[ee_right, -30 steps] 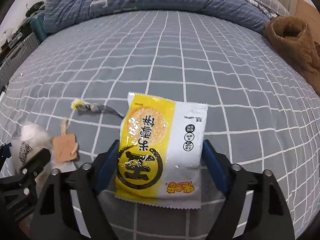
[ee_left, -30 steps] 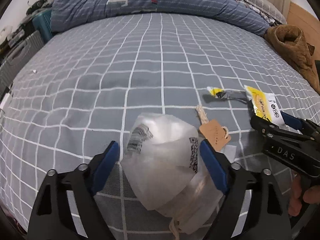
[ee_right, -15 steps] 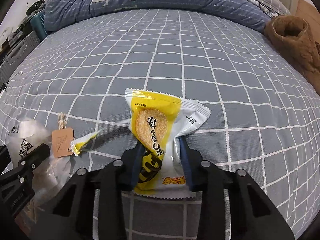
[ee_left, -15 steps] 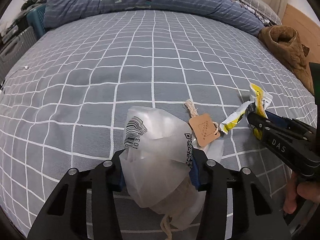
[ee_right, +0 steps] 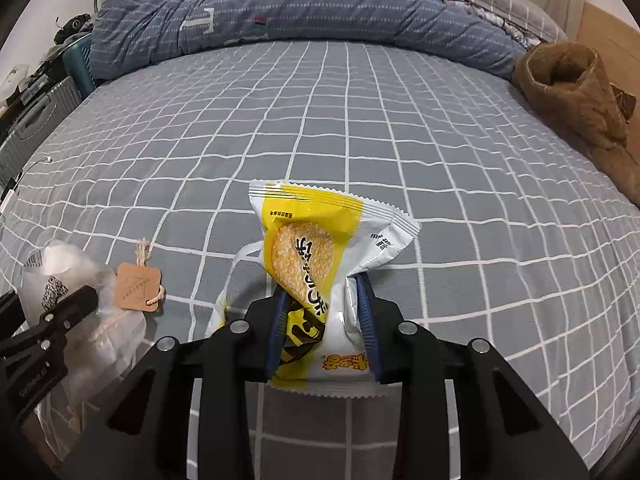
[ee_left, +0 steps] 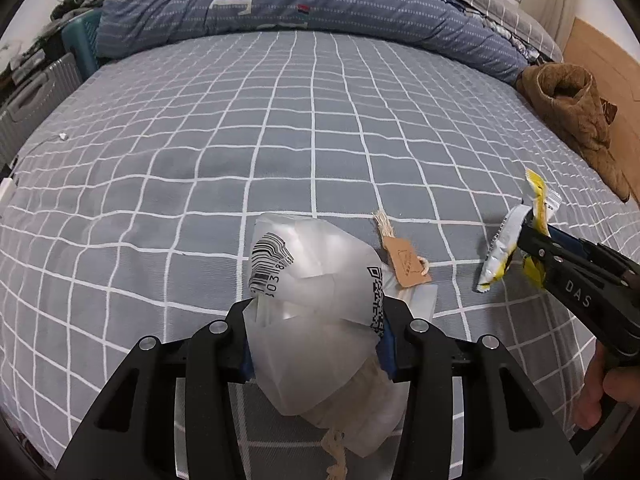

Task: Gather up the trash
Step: 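Carry the clear plastic bag and yellow snack packet over the bin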

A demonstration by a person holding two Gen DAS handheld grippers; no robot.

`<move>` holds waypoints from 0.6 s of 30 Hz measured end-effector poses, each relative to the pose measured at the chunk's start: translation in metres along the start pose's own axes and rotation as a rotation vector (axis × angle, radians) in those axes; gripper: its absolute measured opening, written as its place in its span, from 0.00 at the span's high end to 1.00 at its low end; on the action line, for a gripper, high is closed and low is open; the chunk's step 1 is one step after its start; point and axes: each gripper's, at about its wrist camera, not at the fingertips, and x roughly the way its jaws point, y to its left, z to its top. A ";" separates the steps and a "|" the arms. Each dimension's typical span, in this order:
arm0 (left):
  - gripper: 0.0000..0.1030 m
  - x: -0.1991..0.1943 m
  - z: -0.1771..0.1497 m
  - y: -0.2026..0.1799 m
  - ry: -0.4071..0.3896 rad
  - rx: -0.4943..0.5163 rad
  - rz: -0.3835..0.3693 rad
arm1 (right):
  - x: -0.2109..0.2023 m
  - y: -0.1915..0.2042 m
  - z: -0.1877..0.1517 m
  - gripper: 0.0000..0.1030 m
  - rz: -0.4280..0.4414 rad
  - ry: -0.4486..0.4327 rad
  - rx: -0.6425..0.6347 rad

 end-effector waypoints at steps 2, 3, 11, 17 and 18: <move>0.57 -0.003 -0.002 0.001 -0.005 -0.004 0.004 | -0.006 -0.001 -0.002 0.69 -0.004 -0.010 0.002; 0.57 -0.004 -0.003 0.001 -0.007 -0.005 0.006 | -0.009 -0.002 -0.004 0.69 -0.008 -0.014 0.004; 0.57 -0.024 -0.013 -0.005 -0.034 0.012 0.001 | -0.031 -0.001 -0.019 0.69 -0.018 -0.034 -0.010; 0.57 -0.039 -0.023 -0.008 -0.050 0.038 0.005 | -0.047 0.001 -0.031 0.69 -0.020 -0.045 -0.013; 0.57 -0.042 -0.026 -0.009 -0.051 0.041 0.005 | -0.050 0.001 -0.033 0.69 -0.017 -0.045 -0.009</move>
